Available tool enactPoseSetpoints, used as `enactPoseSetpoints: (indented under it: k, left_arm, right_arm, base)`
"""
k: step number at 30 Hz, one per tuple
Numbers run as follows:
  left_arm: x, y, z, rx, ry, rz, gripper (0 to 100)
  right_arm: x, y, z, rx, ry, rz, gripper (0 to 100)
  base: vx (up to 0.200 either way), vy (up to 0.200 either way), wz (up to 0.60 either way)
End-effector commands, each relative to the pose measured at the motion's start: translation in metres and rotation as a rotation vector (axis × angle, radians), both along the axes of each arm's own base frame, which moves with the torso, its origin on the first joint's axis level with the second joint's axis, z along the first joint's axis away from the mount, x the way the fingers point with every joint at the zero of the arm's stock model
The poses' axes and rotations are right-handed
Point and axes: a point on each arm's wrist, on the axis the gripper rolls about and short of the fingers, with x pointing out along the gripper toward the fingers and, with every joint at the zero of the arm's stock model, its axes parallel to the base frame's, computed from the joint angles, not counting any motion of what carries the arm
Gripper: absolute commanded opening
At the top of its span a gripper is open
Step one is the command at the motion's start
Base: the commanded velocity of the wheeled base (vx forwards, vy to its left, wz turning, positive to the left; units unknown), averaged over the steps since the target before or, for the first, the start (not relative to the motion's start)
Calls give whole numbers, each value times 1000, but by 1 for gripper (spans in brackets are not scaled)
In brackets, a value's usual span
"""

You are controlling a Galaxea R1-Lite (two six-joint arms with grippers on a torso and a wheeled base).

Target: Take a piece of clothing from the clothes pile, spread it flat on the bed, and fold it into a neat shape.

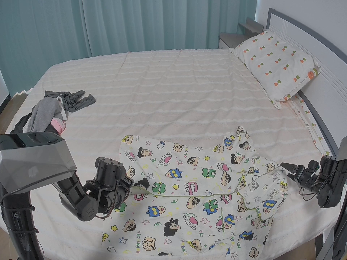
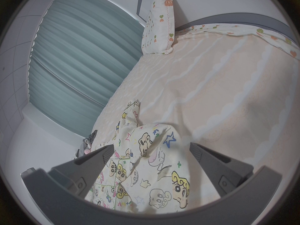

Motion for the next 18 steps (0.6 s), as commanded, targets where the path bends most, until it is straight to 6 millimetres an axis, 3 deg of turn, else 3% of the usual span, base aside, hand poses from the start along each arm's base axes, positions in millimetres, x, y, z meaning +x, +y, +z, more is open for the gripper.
enactPoseSetpoints:
  k: [1,18]
  left_arm:
    - [-4,6,3,15,-6,24,0]
    - [-1,7,10,-37,-32,-16,0]
  right_arm:
    - [0,3,0,-2,-4,9,100]
    - [0,5,0,-4,0,13,100]
  base:
    - [0,0,0]
    - [0,0,0]
